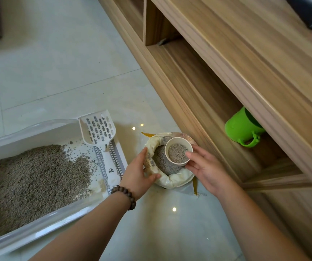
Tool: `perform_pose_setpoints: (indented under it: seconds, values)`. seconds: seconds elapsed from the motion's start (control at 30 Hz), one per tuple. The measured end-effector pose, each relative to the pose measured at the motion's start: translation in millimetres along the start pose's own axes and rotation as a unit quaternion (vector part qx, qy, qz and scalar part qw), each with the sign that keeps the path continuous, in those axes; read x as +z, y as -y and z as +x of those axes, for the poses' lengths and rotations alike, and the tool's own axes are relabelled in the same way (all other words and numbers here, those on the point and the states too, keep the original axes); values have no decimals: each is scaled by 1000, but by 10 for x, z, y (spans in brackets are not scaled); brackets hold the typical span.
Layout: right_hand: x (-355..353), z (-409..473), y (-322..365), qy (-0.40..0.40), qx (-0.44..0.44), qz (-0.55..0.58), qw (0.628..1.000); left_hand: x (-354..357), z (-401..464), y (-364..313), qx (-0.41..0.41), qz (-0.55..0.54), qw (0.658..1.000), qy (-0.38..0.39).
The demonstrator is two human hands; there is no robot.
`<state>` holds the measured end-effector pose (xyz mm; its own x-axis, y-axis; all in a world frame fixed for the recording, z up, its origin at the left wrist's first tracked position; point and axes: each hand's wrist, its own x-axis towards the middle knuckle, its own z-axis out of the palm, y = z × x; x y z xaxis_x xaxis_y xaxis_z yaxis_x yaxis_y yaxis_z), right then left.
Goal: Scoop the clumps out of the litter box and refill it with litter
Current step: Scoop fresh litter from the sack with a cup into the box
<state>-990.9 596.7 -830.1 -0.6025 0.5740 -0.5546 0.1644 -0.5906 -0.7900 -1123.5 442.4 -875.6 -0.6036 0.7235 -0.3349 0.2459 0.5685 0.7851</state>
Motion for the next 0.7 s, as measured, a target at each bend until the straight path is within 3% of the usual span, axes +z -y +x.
perform_pose_setpoints:
  seconds: [0.33, 0.5, 0.7]
  values:
    - [259, -219, 95, 13, -32, 11, 999, -259, -158, -146, 32, 64, 996, 46]
    - [742, -420, 180, 77, -44, 4, 996, -1042, -477, -203, 101, 186, 977, 29]
    - [1562, -576, 96, 127, -19, 3, 992, -2323, -1065, 268, 53, 306, 951, 15]
